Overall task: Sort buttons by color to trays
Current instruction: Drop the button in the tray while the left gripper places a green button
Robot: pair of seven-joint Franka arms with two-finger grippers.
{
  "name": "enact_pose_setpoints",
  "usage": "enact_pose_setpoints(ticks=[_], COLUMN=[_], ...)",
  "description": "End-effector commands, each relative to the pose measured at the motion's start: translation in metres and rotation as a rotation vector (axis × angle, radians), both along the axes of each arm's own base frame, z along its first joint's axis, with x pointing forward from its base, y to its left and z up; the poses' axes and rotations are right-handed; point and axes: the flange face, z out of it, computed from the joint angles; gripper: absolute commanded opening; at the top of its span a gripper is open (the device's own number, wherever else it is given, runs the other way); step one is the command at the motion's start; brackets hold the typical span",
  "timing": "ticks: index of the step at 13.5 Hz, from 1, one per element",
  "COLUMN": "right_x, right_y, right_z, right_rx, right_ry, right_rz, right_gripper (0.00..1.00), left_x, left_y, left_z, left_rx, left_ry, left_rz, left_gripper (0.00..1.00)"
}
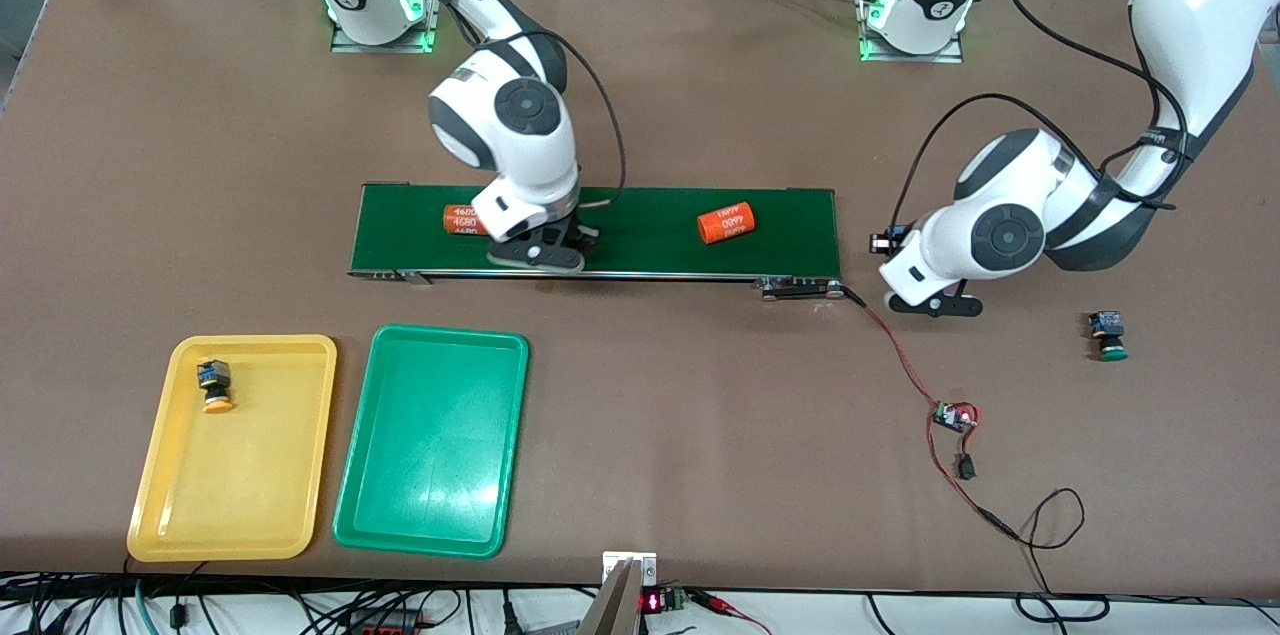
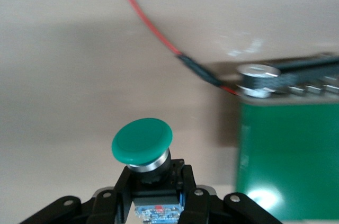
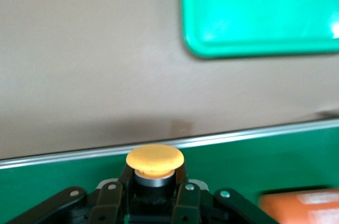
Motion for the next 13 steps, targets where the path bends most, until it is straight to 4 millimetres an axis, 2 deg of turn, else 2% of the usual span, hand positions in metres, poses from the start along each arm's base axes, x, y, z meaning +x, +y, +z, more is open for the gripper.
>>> enact_pose_setpoints(ticks=[1,2,4,5,6,7,8,9,10,11,12,13], right_x=[0.047,0.062,0.092,0.102,0.111,0.119,0.124,0.129,0.135,0.145,0.152,0.161], right_y=[-0.057,-0.09,-0.169,-0.204,-0.242,-0.281,-0.318,-0.353,-0.391,-0.417,-0.433,-0.445], right_z=[0.06,0.076,0.089,0.092,0.091,0.089,0.084,0.074,0.056,0.042,0.026,0.006], right_rx=[-0.017,-0.013,0.034,0.038,0.035,0.027,0.014,0.0,-0.013,-0.033,-0.05,-0.064], right_ry=[0.073,0.089,0.109,0.111,0.12,0.125,0.134,0.148,0.162,0.124,0.087,0.053], right_rz=[0.068,0.095,0.099,0.124,0.142,0.175,0.22,0.266,0.3,0.328,0.353,0.364], right_gripper=[0.0,0.0,0.01,0.01,0.01,0.01,0.02,0.02,0.02,0.02,0.02,0.03], left_x=[-0.011,-0.011,-0.023,-0.027,-0.031,-0.035,-0.035,-0.035,-0.033,-0.029,-0.024,-0.009], left_y=[-0.045,-0.054,-0.094,-0.105,-0.109,-0.114,-0.114,-0.113,-0.111,-0.107,-0.102,-0.083], left_z=[0.008,0.009,0.005,-0.001,-0.007,-0.01,-0.012,-0.013,-0.011,-0.006,0.003,0.017], left_rx=[-0.036,-0.05,-0.054,-0.064,-0.063,-0.059,-0.048,-0.043,-0.038,-0.032,-0.027,-0.007], left_ry=[0.022,0.006,-0.008,-0.007,-0.002,0.002,0.006,0.007,0.006,-0.001,-0.011,-0.019], left_rz=[0.008,0.023,0.014,0.021,0.02,0.009,0.025,0.031,0.037,0.045,0.054,0.075], left_gripper=[0.22,0.22,0.23,0.28,0.38,0.66,1.0,1.0,1.0,1.0,1.0,1.0])
